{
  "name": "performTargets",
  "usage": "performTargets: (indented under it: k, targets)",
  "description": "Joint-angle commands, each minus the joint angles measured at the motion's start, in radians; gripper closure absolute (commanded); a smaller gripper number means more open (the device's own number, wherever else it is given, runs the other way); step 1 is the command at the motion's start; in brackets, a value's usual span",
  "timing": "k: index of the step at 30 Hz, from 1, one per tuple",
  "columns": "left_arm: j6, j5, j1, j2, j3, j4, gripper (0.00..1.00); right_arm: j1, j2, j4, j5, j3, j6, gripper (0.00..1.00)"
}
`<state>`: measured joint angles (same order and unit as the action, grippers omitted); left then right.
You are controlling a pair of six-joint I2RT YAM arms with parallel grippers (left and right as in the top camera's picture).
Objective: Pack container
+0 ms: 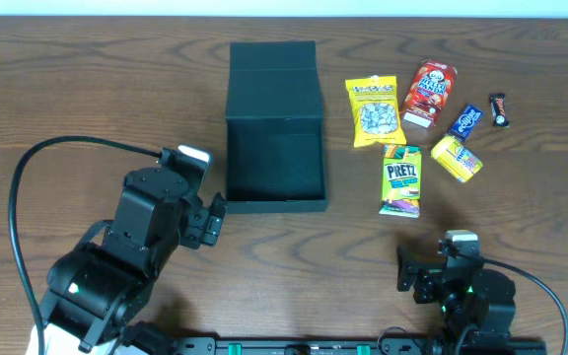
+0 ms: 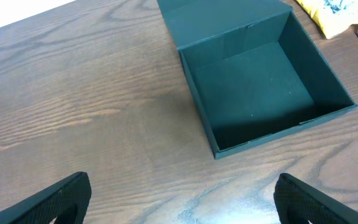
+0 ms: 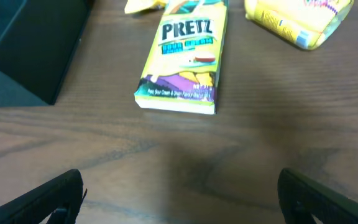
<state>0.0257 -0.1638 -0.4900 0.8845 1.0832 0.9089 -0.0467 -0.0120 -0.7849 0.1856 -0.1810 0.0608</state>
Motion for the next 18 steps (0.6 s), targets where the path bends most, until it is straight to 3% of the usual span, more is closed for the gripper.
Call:
performTargets:
  k: [1,3,6,10,14,18]
  targets:
    - [-0.006,0.000,0.000,-0.002,0.007,0.001,0.05,0.005,0.006,0.043,0.014,0.005,0.015,0.01]
    - [-0.007,0.000,0.000,-0.002,0.007,0.001,0.05,0.005,0.006,0.108,0.074,0.005,0.063,0.01]
    - [-0.007,0.000,0.000,-0.002,0.007,0.001,0.05,0.005,0.006,0.190,0.187,0.005,0.267,0.01]
    - [-0.006,0.000,0.000,-0.002,0.007,0.001,0.05,0.005,0.006,0.179,0.297,0.005,0.527,0.01]
    - [-0.006,0.000,0.000,-0.002,0.007,0.001,0.05,0.005,0.006,0.192,0.299,0.005,0.600,0.01]
    - [-0.007,0.000,0.000,-0.002,0.007,0.001,0.05,0.005,0.006,0.300,0.399,0.005,0.428,0.01]
